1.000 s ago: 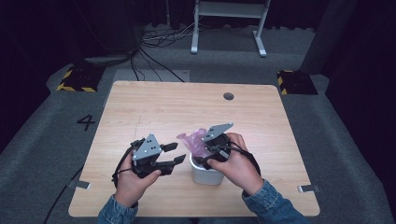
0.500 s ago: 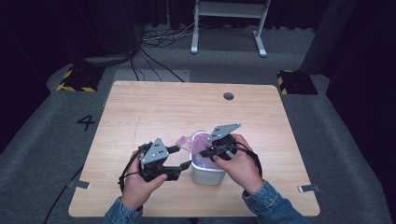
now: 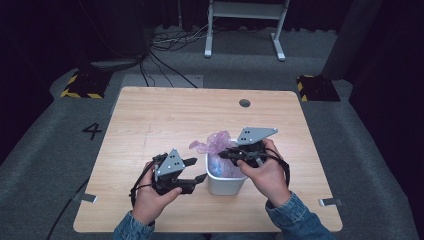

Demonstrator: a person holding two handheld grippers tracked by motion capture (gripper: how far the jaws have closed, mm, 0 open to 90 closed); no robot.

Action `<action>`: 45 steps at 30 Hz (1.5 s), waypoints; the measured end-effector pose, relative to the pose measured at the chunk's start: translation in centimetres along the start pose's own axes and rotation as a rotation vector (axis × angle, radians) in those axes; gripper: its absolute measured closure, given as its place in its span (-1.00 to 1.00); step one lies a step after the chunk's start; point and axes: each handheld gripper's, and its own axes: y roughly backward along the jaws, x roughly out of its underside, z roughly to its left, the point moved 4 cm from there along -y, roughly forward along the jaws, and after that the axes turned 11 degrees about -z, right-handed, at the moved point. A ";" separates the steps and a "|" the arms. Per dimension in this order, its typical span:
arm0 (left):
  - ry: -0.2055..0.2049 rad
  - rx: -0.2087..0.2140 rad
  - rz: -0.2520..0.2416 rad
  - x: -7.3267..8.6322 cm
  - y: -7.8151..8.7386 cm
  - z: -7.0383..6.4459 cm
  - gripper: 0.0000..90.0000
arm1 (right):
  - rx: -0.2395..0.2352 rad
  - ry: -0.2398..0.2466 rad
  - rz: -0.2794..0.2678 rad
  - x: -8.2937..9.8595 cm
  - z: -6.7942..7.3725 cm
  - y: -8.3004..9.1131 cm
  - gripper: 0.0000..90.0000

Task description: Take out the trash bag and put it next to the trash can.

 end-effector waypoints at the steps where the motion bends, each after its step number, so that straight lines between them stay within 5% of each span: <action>1: -0.002 -0.001 0.002 0.0 0.1 0.0 -0.10 | 0.001 0.002 -0.008 -0.3 0.0 0.2 0.99; 9: -0.011 -0.029 0.053 0.5 1.8 0.5 -0.19 | 0.018 0.052 -0.101 -2.5 0.3 2.3 0.99; 16: 0.028 -0.084 0.035 1.5 4.0 2.2 -0.20 | 0.037 0.062 -0.156 -4.1 0.0 3.9 0.99; 23: 0.026 -0.157 0.062 2.7 5.6 3.9 -0.21 | 0.055 0.062 -0.185 -5.3 -0.5 5.3 0.99; 45: 0.049 -0.258 0.086 5.5 8.6 6.9 -0.37 | 0.199 0.092 -0.216 -7.7 -2.8 11.9 0.98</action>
